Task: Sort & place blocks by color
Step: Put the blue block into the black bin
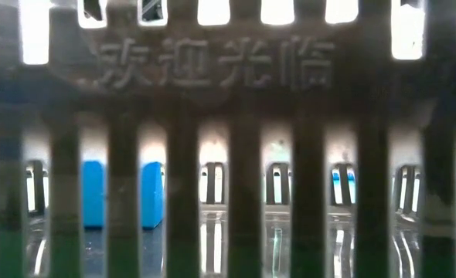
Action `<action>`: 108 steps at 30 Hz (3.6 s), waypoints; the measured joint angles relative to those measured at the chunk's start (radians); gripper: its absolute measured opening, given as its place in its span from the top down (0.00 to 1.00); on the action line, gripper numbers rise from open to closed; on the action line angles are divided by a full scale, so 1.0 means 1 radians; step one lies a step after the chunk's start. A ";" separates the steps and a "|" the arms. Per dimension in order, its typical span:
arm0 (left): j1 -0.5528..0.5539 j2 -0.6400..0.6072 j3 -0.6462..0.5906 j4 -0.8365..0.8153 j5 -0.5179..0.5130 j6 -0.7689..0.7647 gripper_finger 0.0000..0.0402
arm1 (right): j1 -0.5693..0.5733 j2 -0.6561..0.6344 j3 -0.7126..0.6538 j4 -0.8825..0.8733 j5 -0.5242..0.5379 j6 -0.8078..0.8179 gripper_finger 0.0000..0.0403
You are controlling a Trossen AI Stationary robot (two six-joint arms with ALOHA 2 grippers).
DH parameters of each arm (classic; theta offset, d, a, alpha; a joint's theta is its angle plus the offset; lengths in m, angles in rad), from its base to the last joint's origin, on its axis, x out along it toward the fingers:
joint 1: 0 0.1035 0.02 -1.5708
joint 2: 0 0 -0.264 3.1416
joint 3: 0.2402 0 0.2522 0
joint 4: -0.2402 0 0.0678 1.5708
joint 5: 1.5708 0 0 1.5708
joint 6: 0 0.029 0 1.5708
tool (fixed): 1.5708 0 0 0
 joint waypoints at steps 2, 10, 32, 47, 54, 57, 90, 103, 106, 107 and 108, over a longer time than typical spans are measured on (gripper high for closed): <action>0.000 0.000 0.000 0.000 0.000 0.010 0.42 | 0.001 0.000 0.000 -0.005 0.001 -0.010 0.33; 0.001 0.000 0.000 0.000 0.000 0.011 0.42 | 0.001 0.000 0.000 -0.007 0.052 -0.037 0.33; 0.001 0.000 0.000 0.002 -0.014 0.005 0.42 | 0.033 0.000 0.000 0.010 0.108 -0.017 0.33; 0.001 0.000 0.000 0.004 -0.019 -0.023 0.42 | 0.047 0.075 0.091 -0.013 0.126 -0.097 0.33; 0.000 0.000 0.000 -0.001 -0.019 -0.023 0.42 | 0.054 0.162 0.173 -0.011 0.156 -0.121 0.33; 0.000 0.000 0.000 -0.007 -0.019 -0.019 0.42 | 0.049 0.162 0.173 -0.018 0.176 -0.141 0.33; 0.000 0.000 0.000 -0.044 -0.019 -0.023 0.42 | 0.029 -0.002 0.161 -0.288 0.019 -0.040 0.33; 0.000 0.000 0.000 -0.043 -0.019 -0.037 0.42 | -0.010 -0.006 0.055 -0.268 0.100 0.022 0.33; 0.000 0.000 0.000 -0.043 -0.019 -0.038 0.42 | -0.010 -0.006 0.043 -0.246 0.100 0.027 0.33; 0.000 0.000 0.000 -0.043 -0.019 -0.037 0.42 | -0.010 -0.006 0.042 -0.235 0.100 0.023 0.33; 0.000 0.000 0.000 -0.042 -0.019 -0.036 0.42 | -0.010 -0.006 0.042 -0.224 0.098 0.017 0.33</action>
